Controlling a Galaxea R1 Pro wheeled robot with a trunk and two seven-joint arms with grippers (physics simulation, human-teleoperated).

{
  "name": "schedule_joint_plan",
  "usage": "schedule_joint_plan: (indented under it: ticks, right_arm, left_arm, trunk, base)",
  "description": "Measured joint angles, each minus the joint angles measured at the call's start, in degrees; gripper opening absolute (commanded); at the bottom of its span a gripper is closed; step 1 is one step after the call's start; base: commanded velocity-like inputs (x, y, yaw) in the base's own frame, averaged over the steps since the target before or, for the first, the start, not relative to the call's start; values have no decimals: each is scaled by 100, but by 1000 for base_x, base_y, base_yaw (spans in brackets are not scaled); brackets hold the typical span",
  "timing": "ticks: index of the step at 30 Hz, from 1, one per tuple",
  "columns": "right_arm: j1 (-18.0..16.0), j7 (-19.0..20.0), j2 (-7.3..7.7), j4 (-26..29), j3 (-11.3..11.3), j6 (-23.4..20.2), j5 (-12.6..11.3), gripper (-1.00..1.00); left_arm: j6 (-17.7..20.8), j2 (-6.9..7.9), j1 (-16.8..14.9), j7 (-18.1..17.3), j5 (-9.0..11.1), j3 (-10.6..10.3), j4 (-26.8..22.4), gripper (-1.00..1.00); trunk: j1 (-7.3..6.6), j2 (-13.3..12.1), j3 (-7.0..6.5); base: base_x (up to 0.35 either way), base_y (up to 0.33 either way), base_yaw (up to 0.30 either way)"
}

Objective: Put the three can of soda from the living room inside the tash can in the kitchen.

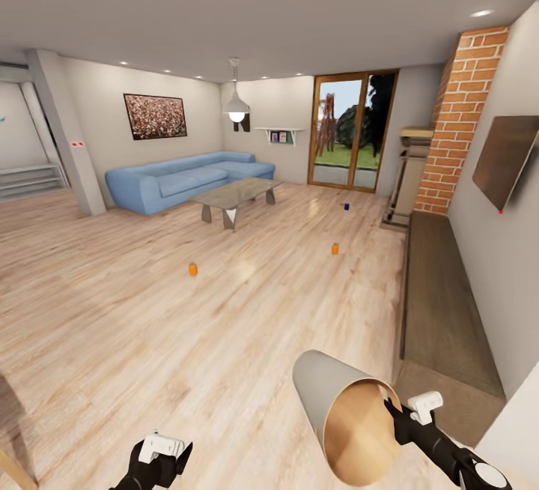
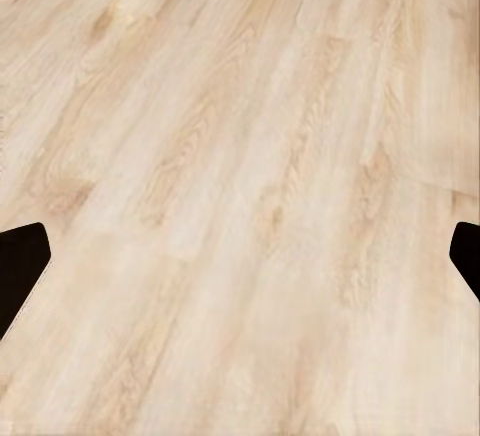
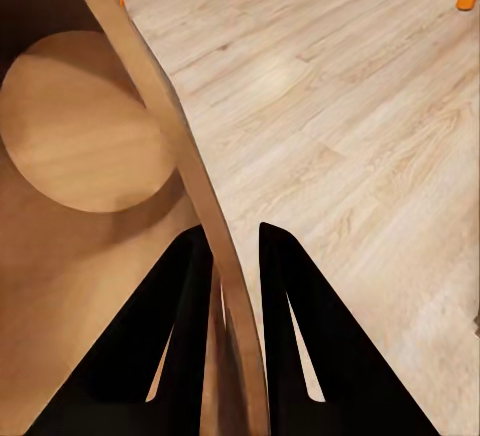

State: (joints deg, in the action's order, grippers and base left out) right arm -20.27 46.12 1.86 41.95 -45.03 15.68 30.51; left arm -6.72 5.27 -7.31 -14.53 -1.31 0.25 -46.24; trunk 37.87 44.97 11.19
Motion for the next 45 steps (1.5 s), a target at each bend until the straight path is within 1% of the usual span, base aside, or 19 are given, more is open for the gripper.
schedule_joint_plan:
  ticks: [18,25,27,28,29,30,31,32,33,34,35,38,39,40,43,45]
  right_arm:
    - [0,7,9,0,-5,0,1,-100]
    - [6,51,68,-8,5,51,14,-100]
    - [13,70,123,-12,5,118,27,-100]
    - [62,95,202,-16,12,198,73,-100]
    - [104,95,268,-26,0,188,190,-100]
    - [151,135,325,-40,16,280,307,-100]
    - [234,226,427,-60,24,447,324,-100]
    - [269,262,478,-75,8,468,358,-100]
    - [296,350,509,-90,19,595,323,-100]
    - [315,425,537,-102,6,665,283,-100]
    - [331,505,561,-120,-4,730,293,-100]
    - [408,736,633,-192,6,1028,406,-100]
    - [448,764,646,-200,-1,1073,385,-100]
    - [547,810,662,-205,-23,1188,314,-100]
    - [737,887,676,-230,9,1523,448,-100]
    - [812,919,680,-231,-13,1633,325,-100]
  left_arm:
    - [-5,0,1,-6,7,0,0,100]
    - [-7,0,1,-6,7,1,0,100]
    - [-10,0,1,-6,9,1,-1,100]
    - [-11,0,2,-4,9,1,-1,100]
    - [-11,0,3,-3,9,2,-2,100]
    - [-12,0,2,0,8,2,-1,100]
    - [-9,0,2,4,8,3,-1,100]
    - [-9,0,3,6,8,3,-2,100]
    - [-11,0,2,8,8,4,-1,100]
    - [-10,0,0,11,8,5,0,100]
    - [-11,0,-1,13,6,6,0,100]
    - [-12,2,-5,22,2,9,4,100]
    - [-12,1,-5,24,2,10,5,100]
    - [-11,1,-5,26,1,10,6,100]
    - [-12,0,-7,30,0,11,7,100]
    - [-13,0,-7,35,-1,11,8,100]
  trunk:
    - [0,0,0]
    - [0,0,0]
    - [0,0,0]
    - [-1,1,0]
    - [0,0,1]
    - [0,0,1]
    - [-1,1,1]
    - [0,0,1]
    - [0,0,1]
    - [0,1,0]
    - [0,1,-1]
    - [0,0,1]
    - [0,0,0]
    - [-1,1,-1]
    - [0,0,1]
    - [0,0,0]
  base:
    - [252,195,0]
    - [266,183,0]
    - [267,181,0]
    - [268,180,0]
    - [268,180,0]
    - [268,180,0]
    - [268,180,0]
    - [268,180,0]
    - [268,180,0]
    - [268,180,0]
    - [268,180,0]
    - [269,179,0]
    - [269,179,0]
    - [270,178,0]
    - [271,177,0]
    - [272,175,0]
